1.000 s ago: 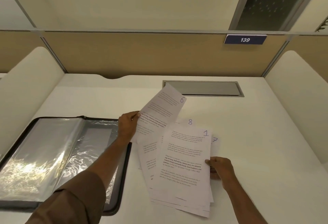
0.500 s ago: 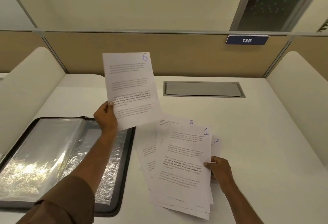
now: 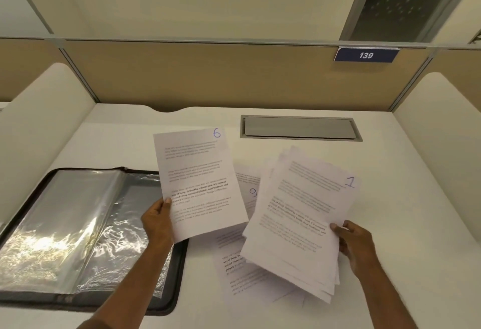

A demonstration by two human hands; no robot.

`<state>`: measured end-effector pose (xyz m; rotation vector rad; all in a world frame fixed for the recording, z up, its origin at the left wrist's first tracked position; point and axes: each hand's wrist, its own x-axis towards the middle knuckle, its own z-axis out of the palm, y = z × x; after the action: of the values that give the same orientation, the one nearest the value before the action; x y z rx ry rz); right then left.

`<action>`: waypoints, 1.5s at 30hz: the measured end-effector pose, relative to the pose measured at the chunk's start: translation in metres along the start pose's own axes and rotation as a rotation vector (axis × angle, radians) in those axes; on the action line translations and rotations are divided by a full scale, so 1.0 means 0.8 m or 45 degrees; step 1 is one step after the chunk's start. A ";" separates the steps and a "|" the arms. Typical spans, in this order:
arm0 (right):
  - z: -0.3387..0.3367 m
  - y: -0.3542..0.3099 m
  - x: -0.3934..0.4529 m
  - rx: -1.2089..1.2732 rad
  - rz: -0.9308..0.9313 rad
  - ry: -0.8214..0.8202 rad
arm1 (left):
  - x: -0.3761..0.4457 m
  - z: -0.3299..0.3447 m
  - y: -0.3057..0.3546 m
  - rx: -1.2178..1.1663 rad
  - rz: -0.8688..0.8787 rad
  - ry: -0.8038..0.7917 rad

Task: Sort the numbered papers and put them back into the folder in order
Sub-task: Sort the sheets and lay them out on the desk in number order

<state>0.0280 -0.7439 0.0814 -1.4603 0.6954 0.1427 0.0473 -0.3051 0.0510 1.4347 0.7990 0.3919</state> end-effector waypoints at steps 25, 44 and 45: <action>0.070 0.014 0.010 -0.104 0.035 -0.329 | -0.110 0.006 -0.040 -0.047 -0.360 -0.730; 0.090 0.045 -0.008 -0.091 0.074 -0.481 | -0.118 0.008 -0.044 0.163 -0.368 -0.990; 0.090 0.045 -0.009 -0.101 0.075 -0.474 | -0.118 0.009 -0.044 0.176 -0.355 -0.983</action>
<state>0.0295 -0.6688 0.0508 -1.4378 0.4321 0.4798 -0.0204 -0.3790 0.0398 1.4199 0.3806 -0.4268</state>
